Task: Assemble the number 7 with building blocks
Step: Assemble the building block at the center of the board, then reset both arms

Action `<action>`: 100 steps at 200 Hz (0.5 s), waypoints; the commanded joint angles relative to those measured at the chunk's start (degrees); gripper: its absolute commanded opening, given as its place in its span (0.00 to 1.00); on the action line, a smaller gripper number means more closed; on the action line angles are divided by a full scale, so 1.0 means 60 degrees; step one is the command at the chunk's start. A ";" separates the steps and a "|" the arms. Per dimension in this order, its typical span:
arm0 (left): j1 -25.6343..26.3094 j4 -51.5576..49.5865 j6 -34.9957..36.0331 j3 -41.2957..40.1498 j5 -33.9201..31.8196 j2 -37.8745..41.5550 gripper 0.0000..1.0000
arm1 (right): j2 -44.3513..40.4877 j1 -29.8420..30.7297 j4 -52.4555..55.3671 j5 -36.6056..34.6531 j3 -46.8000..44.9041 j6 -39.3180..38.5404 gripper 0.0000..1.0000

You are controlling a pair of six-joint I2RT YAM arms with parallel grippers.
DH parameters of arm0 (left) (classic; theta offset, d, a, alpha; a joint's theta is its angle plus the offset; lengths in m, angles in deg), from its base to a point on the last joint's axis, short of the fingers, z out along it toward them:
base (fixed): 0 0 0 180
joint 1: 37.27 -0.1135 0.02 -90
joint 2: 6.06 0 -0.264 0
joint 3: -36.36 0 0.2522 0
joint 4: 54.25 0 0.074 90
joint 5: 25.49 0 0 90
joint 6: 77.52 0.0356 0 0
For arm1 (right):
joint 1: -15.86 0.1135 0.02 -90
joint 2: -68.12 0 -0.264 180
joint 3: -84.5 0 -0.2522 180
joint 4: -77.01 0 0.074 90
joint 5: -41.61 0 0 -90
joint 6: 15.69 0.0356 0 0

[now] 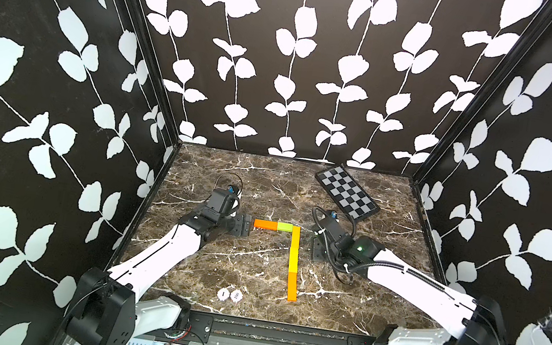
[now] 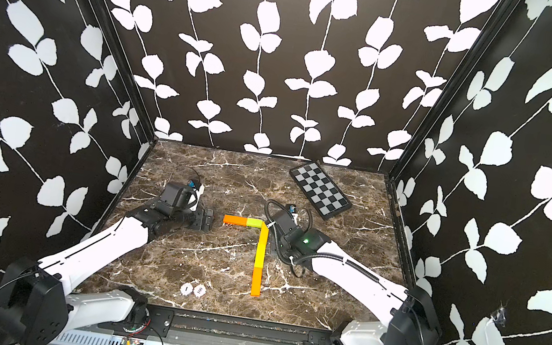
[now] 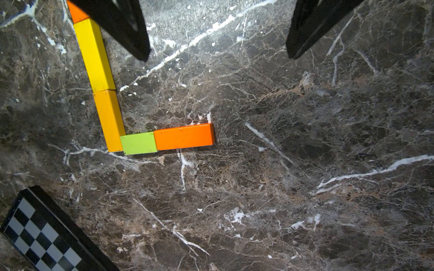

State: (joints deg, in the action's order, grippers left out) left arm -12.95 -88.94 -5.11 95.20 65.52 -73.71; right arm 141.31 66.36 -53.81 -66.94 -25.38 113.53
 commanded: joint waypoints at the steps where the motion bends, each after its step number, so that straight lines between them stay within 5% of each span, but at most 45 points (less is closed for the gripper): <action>1: 0.0190 0.0306 -0.0062 0.0162 -0.0067 0.0326 0.94 | -0.0951 -0.0018 -0.0724 -0.1262 -0.0260 -0.1148 0.79; 19: 0.0333 0.0451 0.0140 0.0173 -0.0264 0.0399 0.94 | -0.1768 -0.0010 -0.1313 -0.2170 -0.0631 -0.2250 0.98; 42: 0.0386 0.0604 0.1199 0.0391 -0.1326 0.0600 0.99 | -0.2848 -0.0043 -0.2802 -0.4877 -0.1270 -0.4726 0.99; 55: 0.0388 0.0932 0.1899 0.0435 -0.2345 0.0854 0.99 | -0.3522 -0.0188 -0.5124 -0.5720 -0.2066 -0.7082 0.99; 77: 0.0321 0.1943 0.2804 0.0160 -0.3931 0.1328 0.99 | -0.4469 -0.1187 -0.8617 -0.4867 -0.3577 -1.0279 0.99; 100: 0.0211 0.4030 0.4052 -0.0794 -0.4614 0.1623 0.99 | -0.4779 -0.3368 -0.9261 -0.3228 -0.4475 -0.9823 0.99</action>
State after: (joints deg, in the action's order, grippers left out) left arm -11.00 -78.71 9.01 94.87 46.90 -66.35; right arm 113.75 56.18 -94.13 -91.31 -47.91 64.16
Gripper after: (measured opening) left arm 0.991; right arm 0.989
